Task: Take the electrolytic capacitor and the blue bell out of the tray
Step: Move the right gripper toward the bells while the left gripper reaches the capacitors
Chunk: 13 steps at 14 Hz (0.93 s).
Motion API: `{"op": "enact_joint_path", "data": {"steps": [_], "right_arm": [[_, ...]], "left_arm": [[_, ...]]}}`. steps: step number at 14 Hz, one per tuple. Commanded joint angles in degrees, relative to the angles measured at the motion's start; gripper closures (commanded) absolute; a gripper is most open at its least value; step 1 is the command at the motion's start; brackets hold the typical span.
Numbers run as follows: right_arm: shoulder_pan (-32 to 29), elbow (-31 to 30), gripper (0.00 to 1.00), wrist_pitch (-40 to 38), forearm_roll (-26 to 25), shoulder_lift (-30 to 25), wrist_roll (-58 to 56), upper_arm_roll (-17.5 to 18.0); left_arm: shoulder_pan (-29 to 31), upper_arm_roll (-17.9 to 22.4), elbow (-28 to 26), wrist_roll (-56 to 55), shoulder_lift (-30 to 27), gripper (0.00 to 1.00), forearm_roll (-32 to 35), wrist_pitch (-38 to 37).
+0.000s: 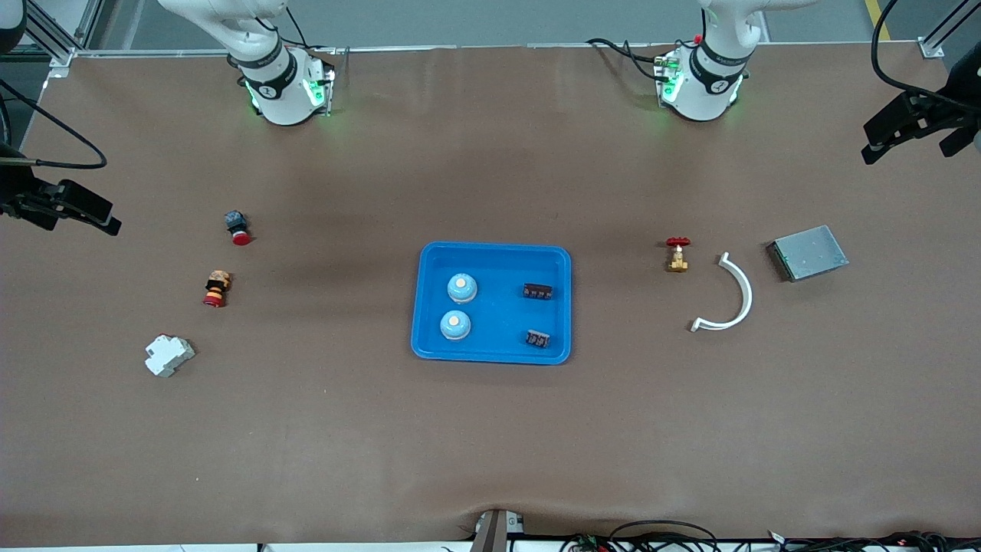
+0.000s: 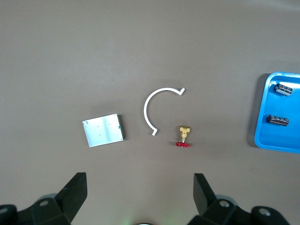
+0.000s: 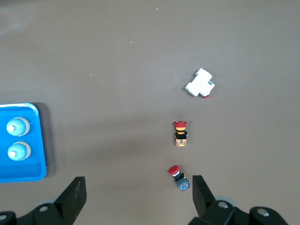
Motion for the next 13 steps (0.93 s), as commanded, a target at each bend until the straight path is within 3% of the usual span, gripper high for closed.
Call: {"op": "enact_joint_path", "data": {"steps": [1,8,11,13], "right_arm": [[-0.12,-0.05,0.00,-0.58,0.73,-0.89,0.83,0.09],[-0.12,-0.23,0.00,-0.84,0.73,-0.80,0.74,0.09],[-0.03,-0.31,0.00,-2.33,0.73,-0.80,0.83,0.09],[0.05,-0.32,0.00,-2.51,0.73,-0.71,0.83,0.09]], "left_arm": [[0.30,-0.21,1.16,1.16,0.52,0.00,0.12,-0.32],[-0.41,-0.38,1.60,0.29,5.42,0.00,-0.15,-0.06],[-0.14,-0.30,1.60,-0.59,8.33,0.00,-6.02,2.23],[-0.32,-0.38,1.34,-1.91,8.69,0.00,-5.69,2.32]]}}
